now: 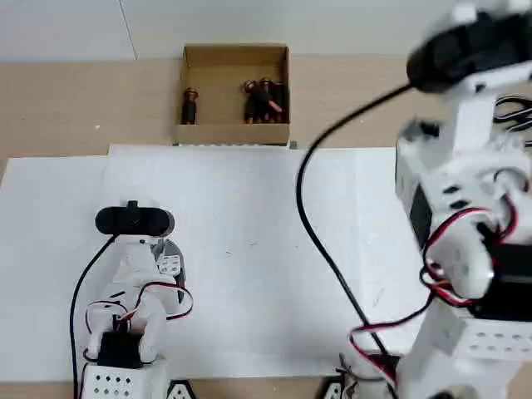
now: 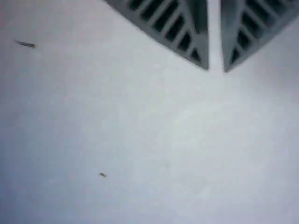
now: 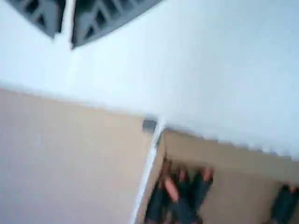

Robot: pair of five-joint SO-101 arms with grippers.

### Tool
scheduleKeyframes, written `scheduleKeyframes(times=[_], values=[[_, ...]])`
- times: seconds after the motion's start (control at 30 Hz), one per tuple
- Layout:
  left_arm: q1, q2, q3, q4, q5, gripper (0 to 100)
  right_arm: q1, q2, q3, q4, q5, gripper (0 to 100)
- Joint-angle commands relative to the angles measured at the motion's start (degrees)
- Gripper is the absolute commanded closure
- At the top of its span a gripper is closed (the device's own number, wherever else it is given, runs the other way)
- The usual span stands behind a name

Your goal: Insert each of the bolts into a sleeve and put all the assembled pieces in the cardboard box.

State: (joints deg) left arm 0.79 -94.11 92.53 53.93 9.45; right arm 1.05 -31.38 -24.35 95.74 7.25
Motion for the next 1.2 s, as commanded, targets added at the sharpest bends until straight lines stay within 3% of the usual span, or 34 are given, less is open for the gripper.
scheduleKeyframes(times=[0.0, 0.27, 0.57, 0.9, 1.17], values=[[0.3, -0.5, -0.2, -1.5, 0.1, 99, 2.2, -8.3, 16.5, -4.5, -1.8, 99.6], [0.3, -0.5, -0.2, -1.5, 0.1, 99, 3.6, -30.1, 55.7, -23.3, -1.5, 99.6], [0.3, -0.5, -0.2, -1.5, 0.1, 99, 2.1, -51.6, 86.1, -31.5, -1.9, 99.6], [0.3, -0.5, -0.2, -1.5, 0.1, 99, 2.2, -72.8, 107.4, -32.7, -1.6, 99.6], [0.3, -0.5, -0.2, -1.5, 0.1, 99, 2.0, -72.6, 113.6, -34.6, -2.1, 99.6]])
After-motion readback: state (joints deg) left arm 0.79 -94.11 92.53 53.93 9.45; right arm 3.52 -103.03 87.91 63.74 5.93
